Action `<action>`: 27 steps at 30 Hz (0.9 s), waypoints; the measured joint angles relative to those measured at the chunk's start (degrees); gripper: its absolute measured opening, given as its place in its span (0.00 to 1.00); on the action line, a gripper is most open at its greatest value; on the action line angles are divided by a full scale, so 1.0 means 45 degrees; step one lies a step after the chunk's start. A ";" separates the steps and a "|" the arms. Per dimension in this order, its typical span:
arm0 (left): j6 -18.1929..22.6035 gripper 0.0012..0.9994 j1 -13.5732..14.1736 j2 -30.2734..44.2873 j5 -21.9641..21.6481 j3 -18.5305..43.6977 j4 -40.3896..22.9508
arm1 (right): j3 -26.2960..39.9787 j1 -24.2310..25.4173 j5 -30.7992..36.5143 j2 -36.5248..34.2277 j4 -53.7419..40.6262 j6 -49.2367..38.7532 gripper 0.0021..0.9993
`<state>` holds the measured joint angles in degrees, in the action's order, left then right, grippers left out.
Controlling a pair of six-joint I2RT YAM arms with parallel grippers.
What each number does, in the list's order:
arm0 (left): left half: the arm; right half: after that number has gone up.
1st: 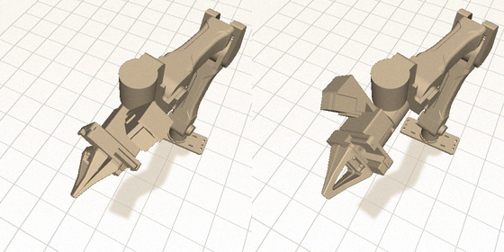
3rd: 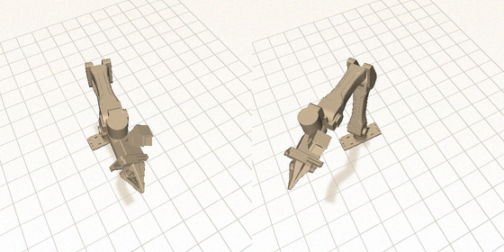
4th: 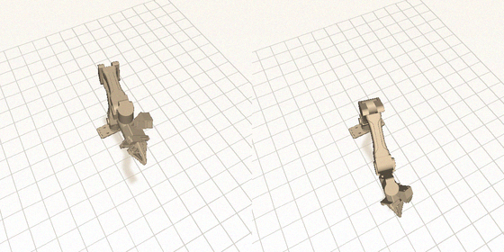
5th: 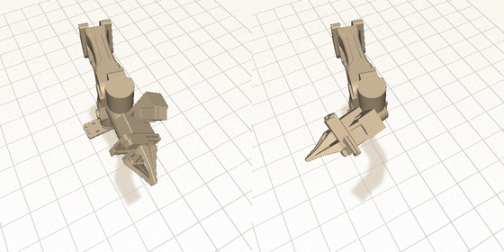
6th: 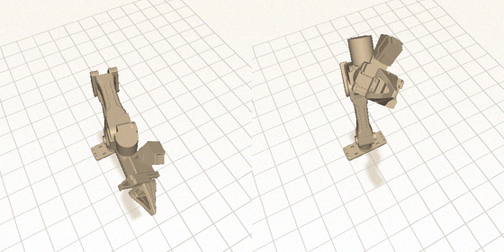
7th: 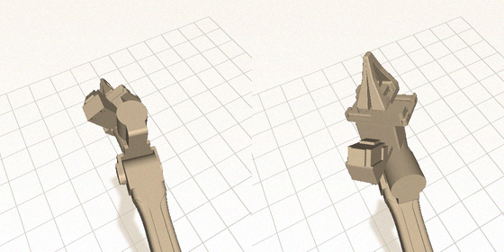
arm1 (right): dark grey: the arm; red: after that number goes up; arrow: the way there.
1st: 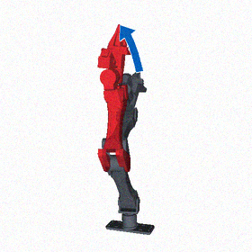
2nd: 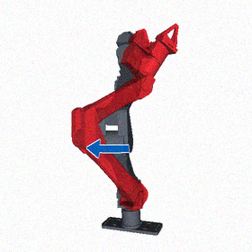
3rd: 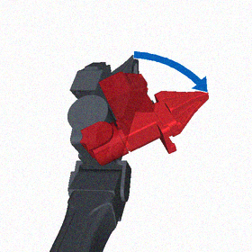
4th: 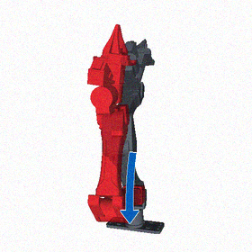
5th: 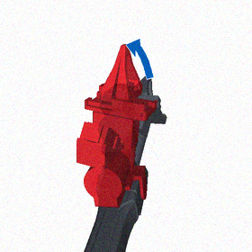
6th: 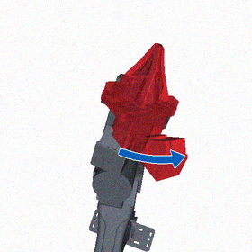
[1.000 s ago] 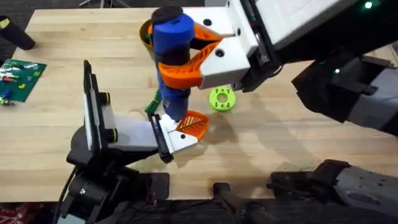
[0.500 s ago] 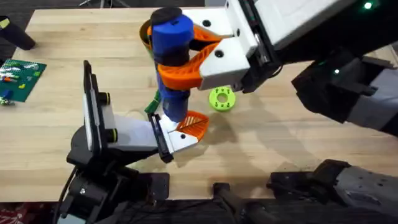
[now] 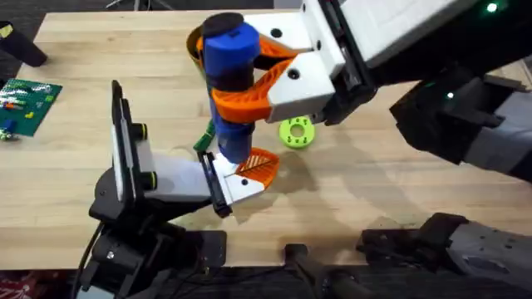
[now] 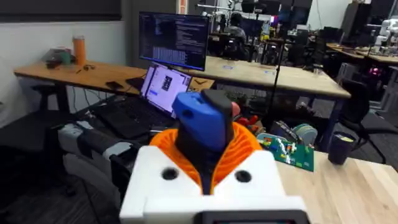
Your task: Pick up the gripper from the table and insert it into the empty holder that is missing its gripper. Then pick up a screw, insert it into the mounting hole, and use the screwdriver to tighten it. Finally, clean up the table by picking up the vegetable and placing it into the bucket.
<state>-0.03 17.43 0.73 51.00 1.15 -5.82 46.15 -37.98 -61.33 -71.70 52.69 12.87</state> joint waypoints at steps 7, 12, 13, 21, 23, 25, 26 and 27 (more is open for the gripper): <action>0.0000 0.02 0.0000 0.0005 0.0000 0.0000 0.0000 | 0.0000 0.0000 -0.0060 0.0000 0.0000 -0.0100 0.05; 0.0000 0.02 0.0000 0.0000 0.0000 0.0000 0.0000 | 0.0000 0.0005 -0.0103 0.0000 0.0000 -0.0209 0.05; 0.0004 0.02 0.0000 0.0004 0.0000 0.0000 0.0000 | 0.0000 0.0014 -0.0103 0.0000 0.0000 -0.0210 0.05; 0.0004 0.02 0.0000 0.0000 0.0000 0.0000 0.0000 | 0.0000 0.0039 -0.0108 0.0000 -0.0004 -0.0210 0.05; 0.0000 0.02 0.0000 0.0004 -0.0001 0.0000 0.0000 | 0.0000 0.0039 -0.0108 0.0000 0.0000 -0.0210 0.05; 0.0000 0.02 0.0000 0.0000 -0.0004 0.0000 0.0000 | 0.0000 0.0039 -0.0113 0.0000 0.0000 -0.0211 0.05; 0.0000 0.02 0.0000 0.0004 -0.0001 0.0000 0.0000 | 0.0000 0.0039 -0.0109 0.0000 0.0000 -0.0214 0.05; 0.0000 0.02 0.0000 0.0005 -0.0004 0.0000 0.0000 | 0.0000 0.0039 -0.0108 0.0000 -0.0004 -0.0211 0.05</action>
<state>-0.03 17.43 0.75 50.98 1.15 -5.82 46.15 -37.80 -61.82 -71.70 52.67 11.92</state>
